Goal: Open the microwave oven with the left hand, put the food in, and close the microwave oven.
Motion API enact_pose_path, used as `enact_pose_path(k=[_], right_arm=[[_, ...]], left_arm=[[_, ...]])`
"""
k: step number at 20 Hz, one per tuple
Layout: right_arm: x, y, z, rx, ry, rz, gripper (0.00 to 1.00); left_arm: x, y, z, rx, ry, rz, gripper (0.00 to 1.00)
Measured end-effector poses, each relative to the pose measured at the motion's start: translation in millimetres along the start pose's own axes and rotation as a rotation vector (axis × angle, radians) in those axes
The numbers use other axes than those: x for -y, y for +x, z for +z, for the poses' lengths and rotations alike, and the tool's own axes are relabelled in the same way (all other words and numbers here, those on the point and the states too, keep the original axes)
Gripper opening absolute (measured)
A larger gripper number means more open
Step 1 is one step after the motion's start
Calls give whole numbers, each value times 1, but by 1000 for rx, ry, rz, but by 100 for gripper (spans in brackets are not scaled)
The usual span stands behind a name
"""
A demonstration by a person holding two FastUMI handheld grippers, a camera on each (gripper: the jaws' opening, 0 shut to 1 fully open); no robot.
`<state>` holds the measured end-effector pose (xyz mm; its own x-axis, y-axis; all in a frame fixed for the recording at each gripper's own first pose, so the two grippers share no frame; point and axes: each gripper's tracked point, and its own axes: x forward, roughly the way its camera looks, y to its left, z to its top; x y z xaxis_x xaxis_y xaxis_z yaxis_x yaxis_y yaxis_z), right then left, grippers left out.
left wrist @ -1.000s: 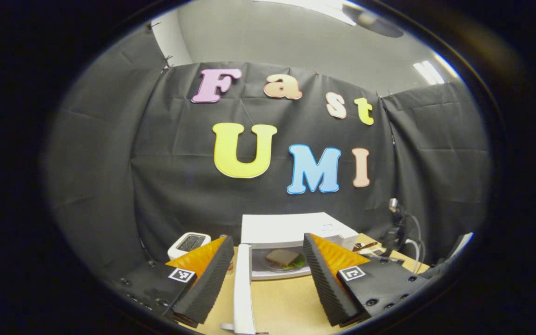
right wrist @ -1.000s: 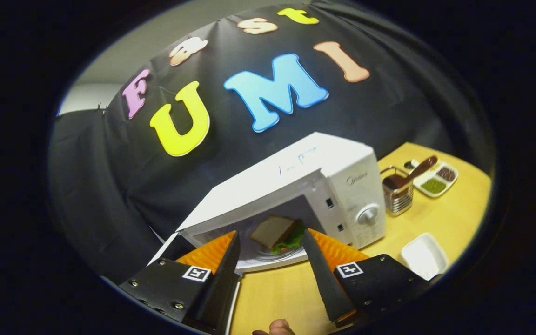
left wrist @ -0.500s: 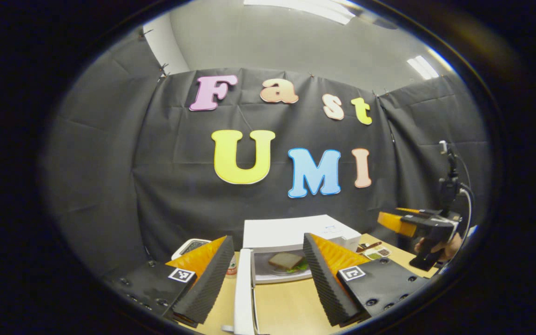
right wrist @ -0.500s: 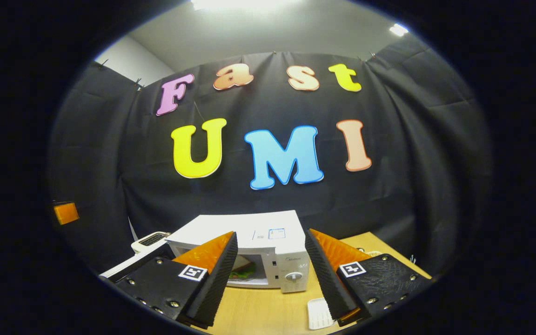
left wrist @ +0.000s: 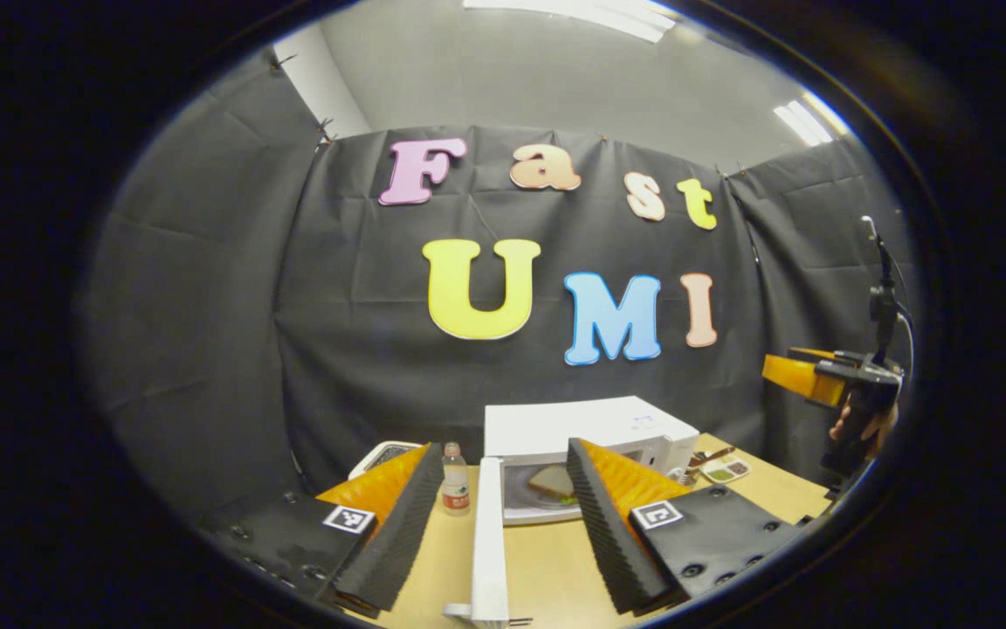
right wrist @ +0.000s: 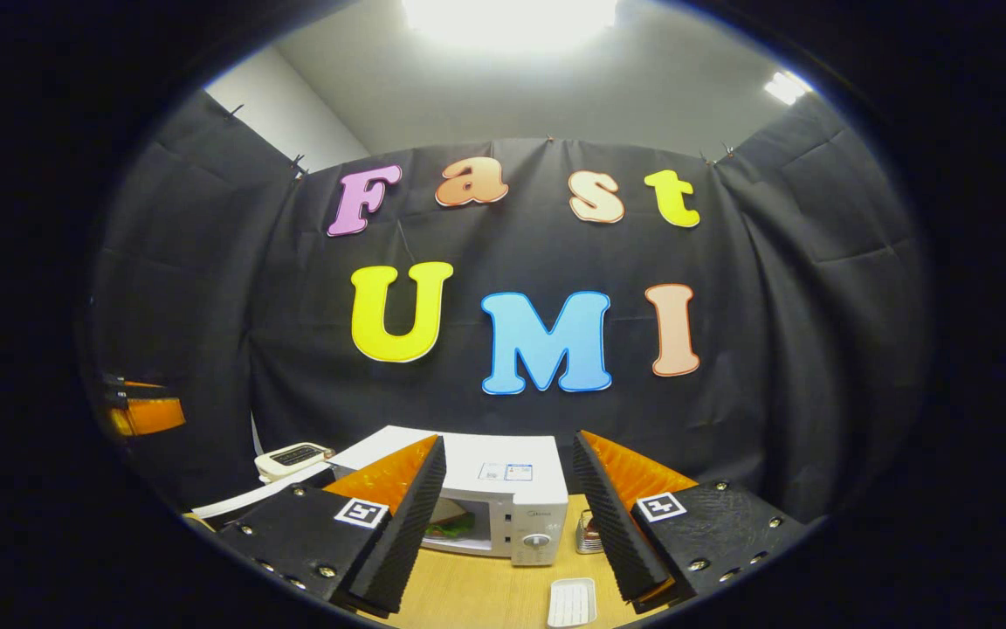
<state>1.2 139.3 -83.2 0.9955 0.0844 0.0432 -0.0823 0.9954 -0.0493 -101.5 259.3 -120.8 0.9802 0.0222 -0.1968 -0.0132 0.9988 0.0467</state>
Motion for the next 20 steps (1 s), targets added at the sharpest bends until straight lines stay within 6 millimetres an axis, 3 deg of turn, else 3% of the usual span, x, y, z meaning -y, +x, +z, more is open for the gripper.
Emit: enact_pose_path(k=[4,5,6,9,12,15,20], right_arm=[[0,-2,9,18,7,9,88],[0,-3,8,12,17,9,88],[1,-3,10,8,28,8,88],[8,-3,13,8,45,-3,88],[15,-4,13,9,51,-18,88],[25,-4,13,11,60,-39,88],[30,0,8,-1,70,-48,88]], left_arm=[[-28,-12,-32,-57,-7,68,22],[-28,-16,-44,-76,-33,47,7],[-28,-21,-53,-97,-44,44,7],[-53,-30,-108,-202,-23,82,6],[-63,-47,-153,-300,-30,82,7],[-60,-62,-175,-348,-28,76,7],[-39,-66,-193,-396,12,44,7]])
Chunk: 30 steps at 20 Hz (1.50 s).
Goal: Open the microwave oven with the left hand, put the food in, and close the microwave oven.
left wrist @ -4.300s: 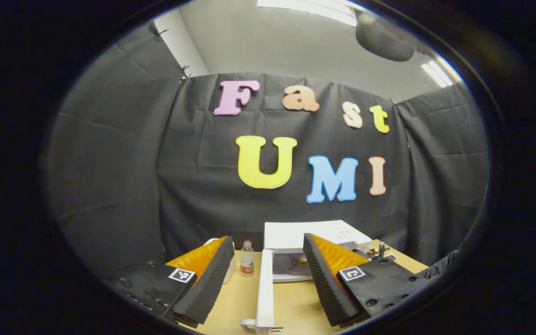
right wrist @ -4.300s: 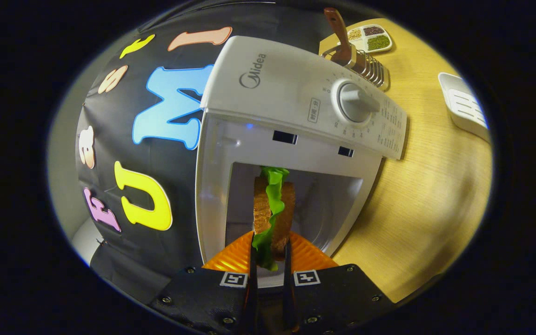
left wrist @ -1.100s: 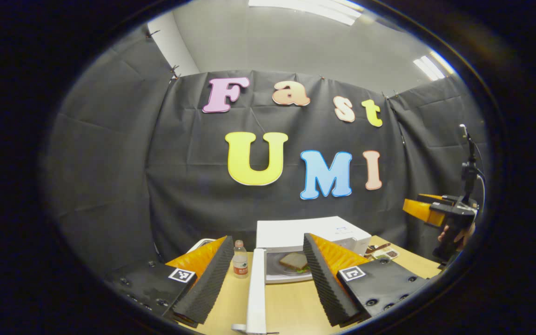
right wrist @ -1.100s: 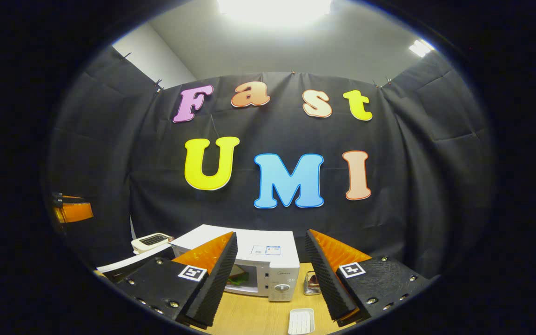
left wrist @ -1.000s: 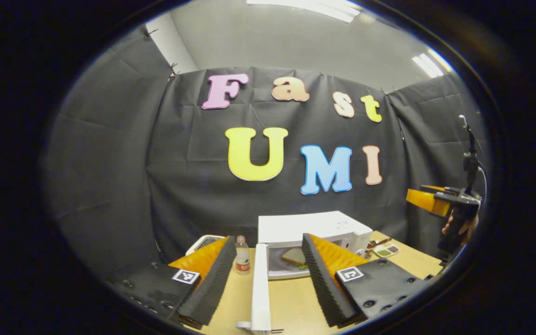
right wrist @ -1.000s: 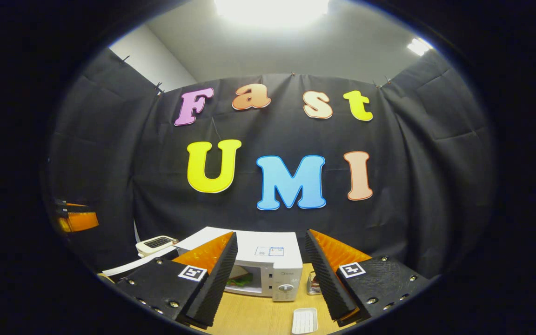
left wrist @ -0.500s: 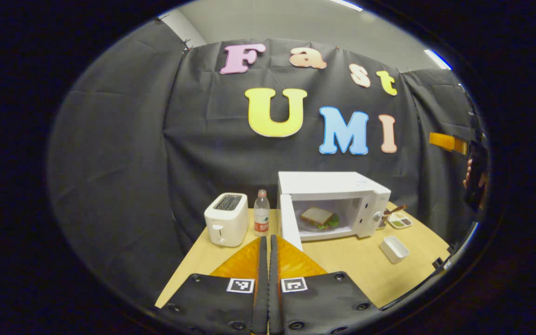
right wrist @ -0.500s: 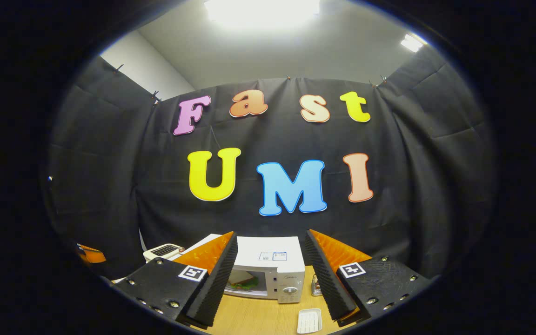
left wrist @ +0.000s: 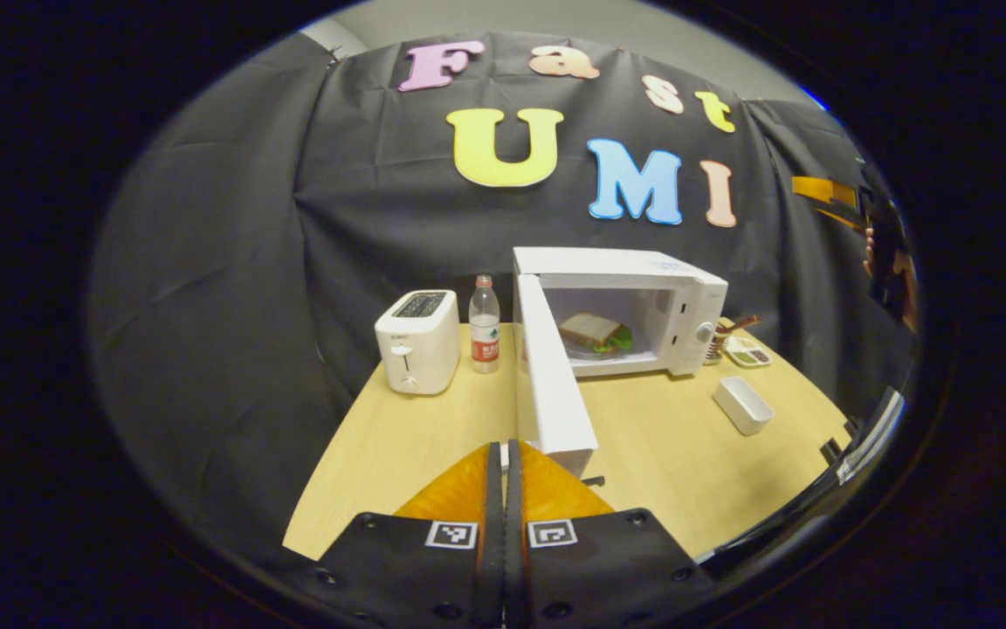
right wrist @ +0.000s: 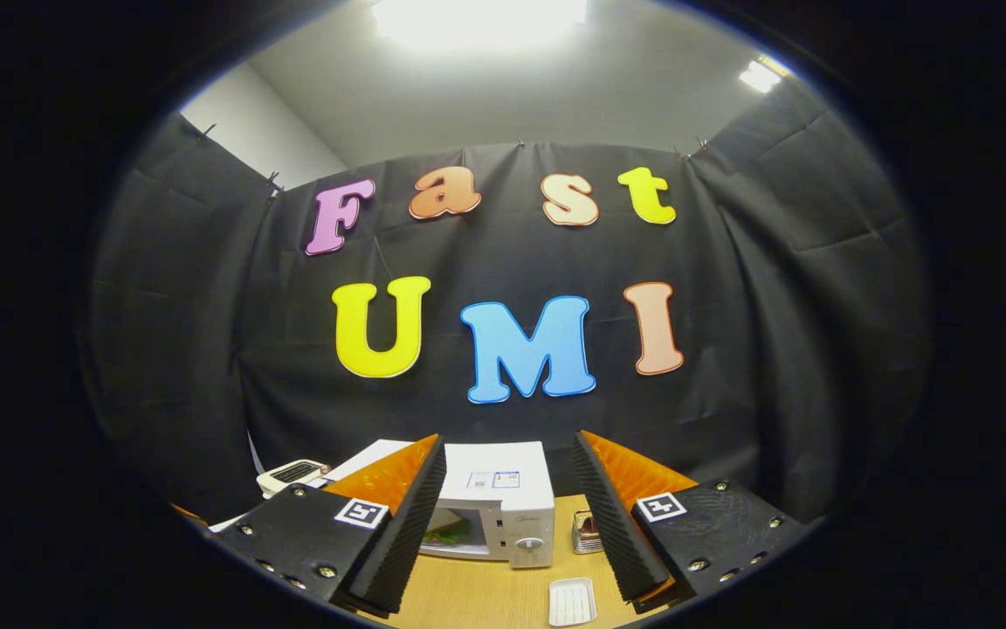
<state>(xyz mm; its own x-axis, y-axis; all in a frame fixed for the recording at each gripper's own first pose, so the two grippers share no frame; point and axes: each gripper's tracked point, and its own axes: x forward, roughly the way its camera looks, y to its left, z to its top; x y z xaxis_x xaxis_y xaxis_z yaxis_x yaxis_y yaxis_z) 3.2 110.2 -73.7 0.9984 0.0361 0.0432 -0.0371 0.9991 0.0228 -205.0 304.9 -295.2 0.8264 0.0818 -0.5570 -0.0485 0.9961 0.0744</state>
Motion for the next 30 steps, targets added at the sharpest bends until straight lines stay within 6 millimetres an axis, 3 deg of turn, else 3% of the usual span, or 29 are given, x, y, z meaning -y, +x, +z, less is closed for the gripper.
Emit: enact_pose_path(k=[7,15,25,30], right_arm=[[16,-5,2,6,6,-15,88],[31,-2,1,-3,18,-26,88],[62,-5,8,-11,5,-44,88],[75,-1,9,-16,-22,-47,88]], left_arm=[[36,3,4,-14,-5,-65,6],[119,14,13,-17,48,-213,7],[196,52,35,1,39,-339,7],[224,73,47,8,18,-379,7]])
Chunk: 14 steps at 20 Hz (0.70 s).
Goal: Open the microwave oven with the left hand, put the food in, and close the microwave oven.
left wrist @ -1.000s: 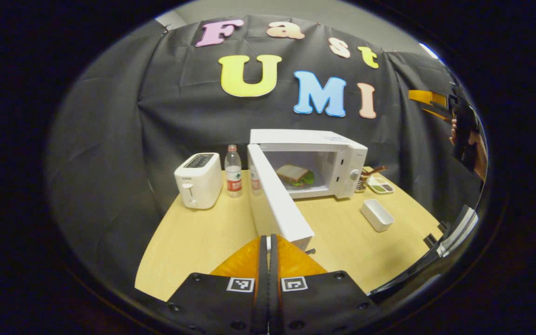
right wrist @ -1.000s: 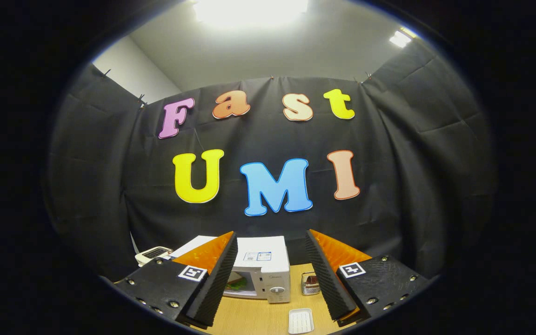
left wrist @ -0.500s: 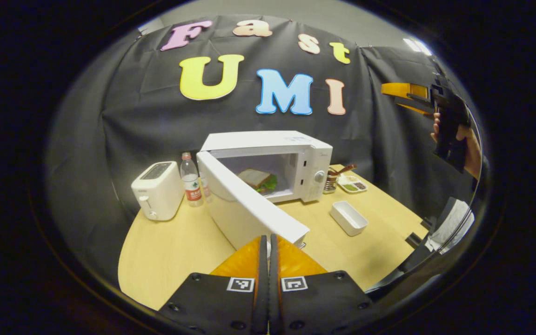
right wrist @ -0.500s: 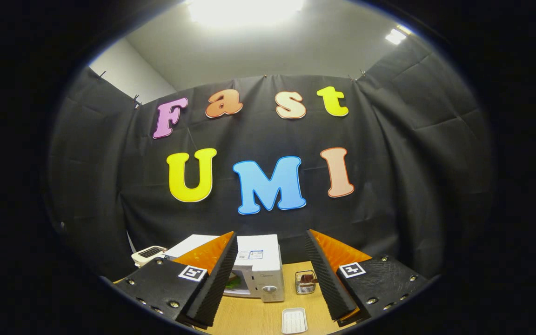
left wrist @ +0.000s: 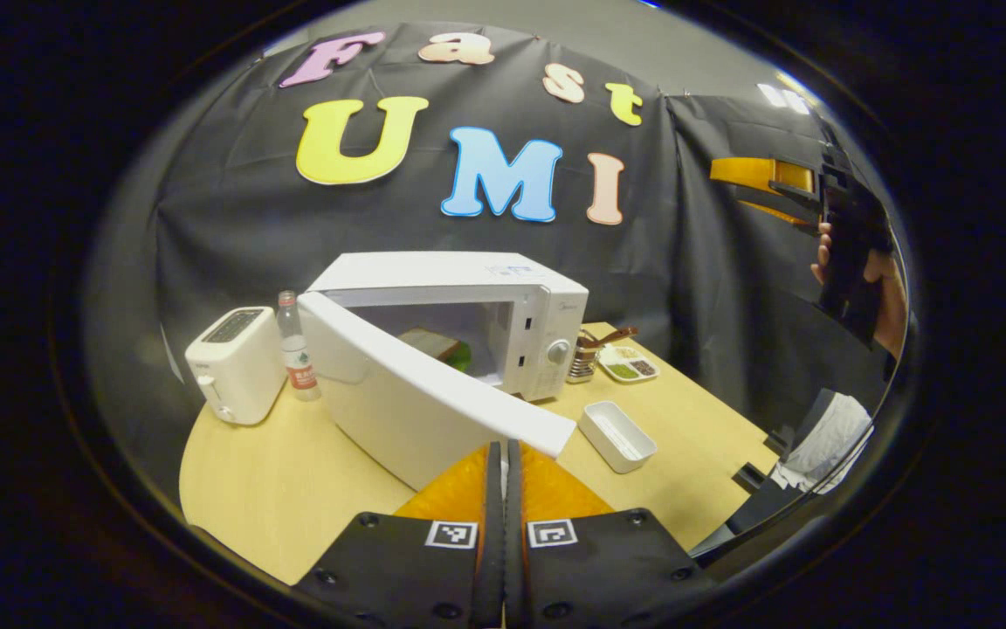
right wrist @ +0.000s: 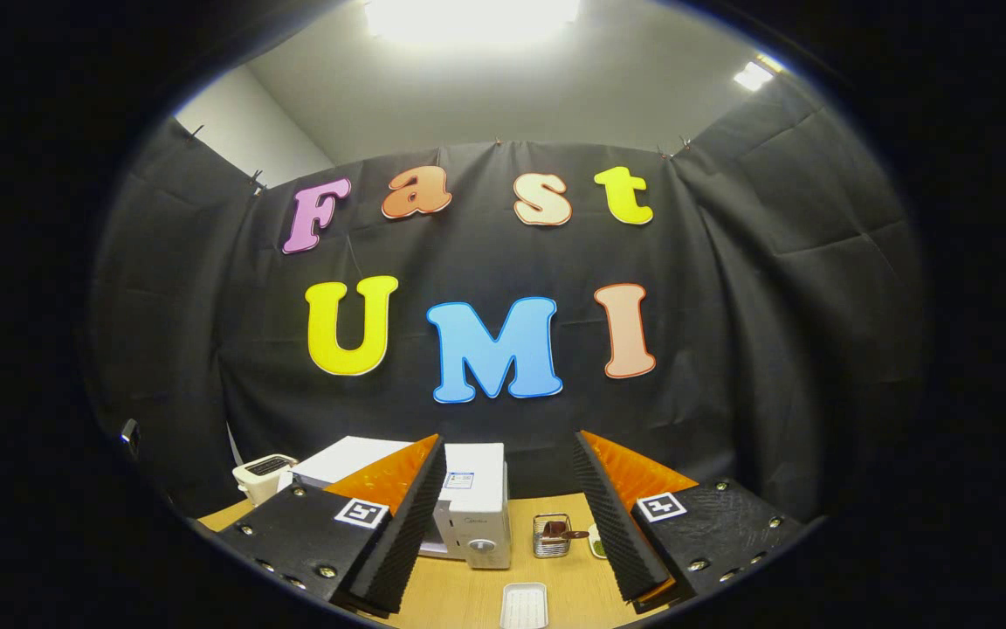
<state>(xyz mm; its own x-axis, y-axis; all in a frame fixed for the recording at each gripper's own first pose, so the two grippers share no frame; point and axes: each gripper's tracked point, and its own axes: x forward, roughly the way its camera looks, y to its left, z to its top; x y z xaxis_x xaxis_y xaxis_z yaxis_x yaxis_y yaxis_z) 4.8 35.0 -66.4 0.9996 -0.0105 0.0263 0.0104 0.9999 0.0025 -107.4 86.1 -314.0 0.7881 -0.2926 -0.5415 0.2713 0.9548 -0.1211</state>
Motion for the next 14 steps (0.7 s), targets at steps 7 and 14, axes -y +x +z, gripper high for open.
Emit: enact_pose_path(k=[7,14], right_arm=[[30,7,5,2,11,-30,88],[61,15,6,9,16,-52,88]], left_arm=[[21,46,12,-47,9,-54,7],[41,89,33,-67,67,-60,7]])
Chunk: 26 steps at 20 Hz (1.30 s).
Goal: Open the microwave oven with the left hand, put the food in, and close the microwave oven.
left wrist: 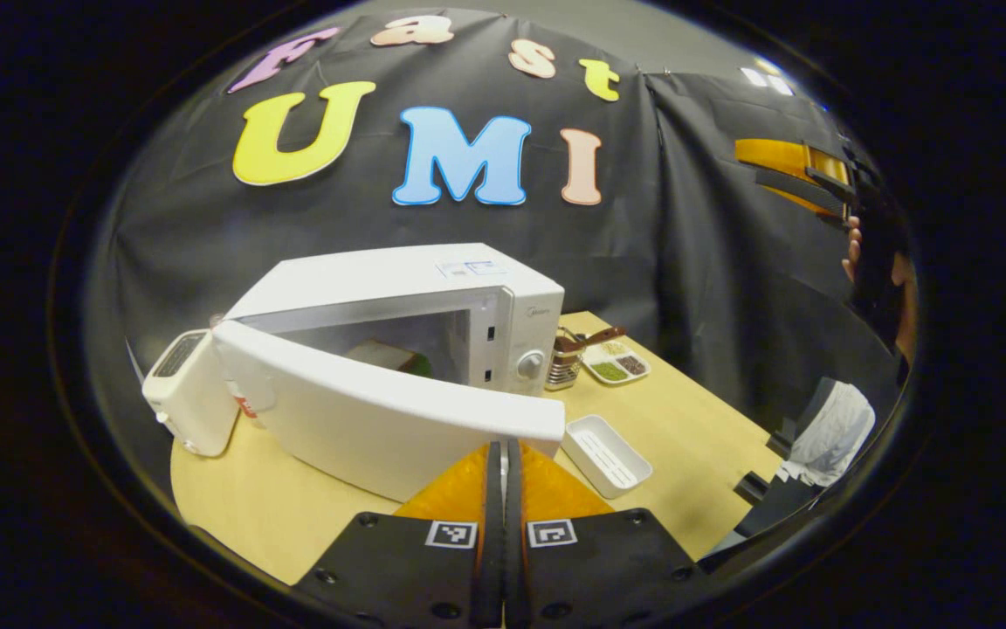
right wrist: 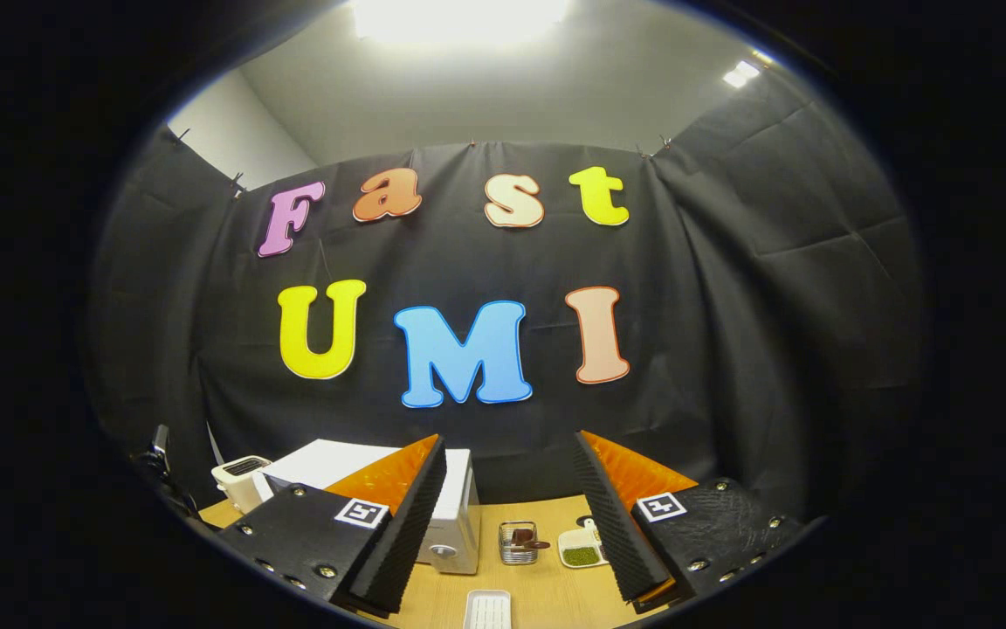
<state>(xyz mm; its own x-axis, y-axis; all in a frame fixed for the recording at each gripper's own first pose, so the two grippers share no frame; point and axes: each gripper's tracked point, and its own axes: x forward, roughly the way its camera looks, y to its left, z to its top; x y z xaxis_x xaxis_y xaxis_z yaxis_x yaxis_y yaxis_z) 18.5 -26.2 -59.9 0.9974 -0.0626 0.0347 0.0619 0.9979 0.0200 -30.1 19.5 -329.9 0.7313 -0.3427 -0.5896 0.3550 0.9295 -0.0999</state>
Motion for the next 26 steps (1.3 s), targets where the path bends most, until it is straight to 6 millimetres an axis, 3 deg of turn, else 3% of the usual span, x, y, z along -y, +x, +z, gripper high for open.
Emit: enact_pose_path(k=[7,14,20,26], right_arm=[[20,11,-2,-6,20,-12,88],[46,10,4,24,-27,-70,88],[44,10,-3,11,-37,-50,88],[54,14,-5,3,-39,-49,88]], left_arm=[[1,47,27,-17,10,2,7],[-4,80,42,-22,-17,28,7],[0,105,53,-3,-10,72,7],[-6,131,66,1,-29,108,7]])
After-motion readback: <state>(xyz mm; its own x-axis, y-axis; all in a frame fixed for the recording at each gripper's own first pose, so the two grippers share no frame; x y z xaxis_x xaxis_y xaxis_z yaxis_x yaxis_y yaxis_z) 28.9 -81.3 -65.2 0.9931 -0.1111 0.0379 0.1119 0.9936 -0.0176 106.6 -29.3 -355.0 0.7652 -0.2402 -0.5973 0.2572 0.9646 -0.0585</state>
